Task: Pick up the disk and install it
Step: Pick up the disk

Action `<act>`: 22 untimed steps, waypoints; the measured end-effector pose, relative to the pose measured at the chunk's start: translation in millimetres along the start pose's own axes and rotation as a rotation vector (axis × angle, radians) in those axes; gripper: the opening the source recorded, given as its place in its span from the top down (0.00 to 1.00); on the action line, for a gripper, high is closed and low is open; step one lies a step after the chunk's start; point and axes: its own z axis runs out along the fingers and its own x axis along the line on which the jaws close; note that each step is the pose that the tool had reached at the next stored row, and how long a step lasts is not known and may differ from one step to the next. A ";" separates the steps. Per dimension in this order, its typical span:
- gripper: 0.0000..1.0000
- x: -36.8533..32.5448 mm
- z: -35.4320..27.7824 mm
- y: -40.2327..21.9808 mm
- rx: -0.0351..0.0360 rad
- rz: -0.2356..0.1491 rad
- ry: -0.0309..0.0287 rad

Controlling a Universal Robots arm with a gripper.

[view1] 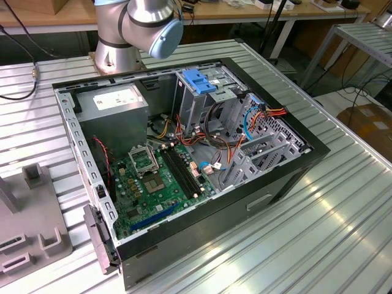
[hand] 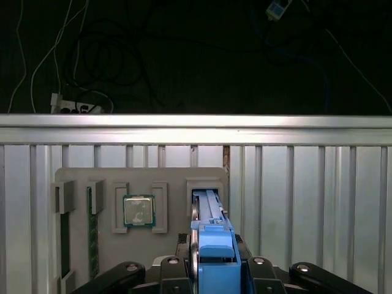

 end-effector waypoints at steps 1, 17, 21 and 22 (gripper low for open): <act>0.63 0.0 -1.8 0.0 0.0001 0.000 0.0000; 0.63 0.2 -20.6 -0.3 0.0003 0.000 -0.0002; 0.63 0.2 -24.7 -0.4 0.0001 0.000 0.0000; 0.63 0.2 -25.3 -0.3 0.0001 0.000 0.0000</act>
